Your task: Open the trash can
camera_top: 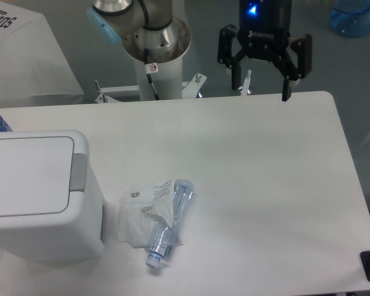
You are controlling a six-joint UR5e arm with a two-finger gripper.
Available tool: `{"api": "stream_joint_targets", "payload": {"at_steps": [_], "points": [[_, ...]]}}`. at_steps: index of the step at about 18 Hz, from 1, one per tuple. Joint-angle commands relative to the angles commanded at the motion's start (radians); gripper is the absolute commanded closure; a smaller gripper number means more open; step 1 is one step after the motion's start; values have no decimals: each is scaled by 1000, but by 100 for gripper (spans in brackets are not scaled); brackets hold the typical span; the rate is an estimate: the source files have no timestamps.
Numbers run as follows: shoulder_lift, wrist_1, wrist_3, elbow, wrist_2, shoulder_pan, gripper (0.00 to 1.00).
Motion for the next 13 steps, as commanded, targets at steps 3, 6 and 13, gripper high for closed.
{"api": "stream_joint_targets", "payload": {"at_steps": [3, 6, 13], "points": [[2, 0, 0, 0, 2, -2, 0], [2, -1, -23, 2, -3, -5, 0], [-9, 34, -357, -21, -72, -81, 0]]}}
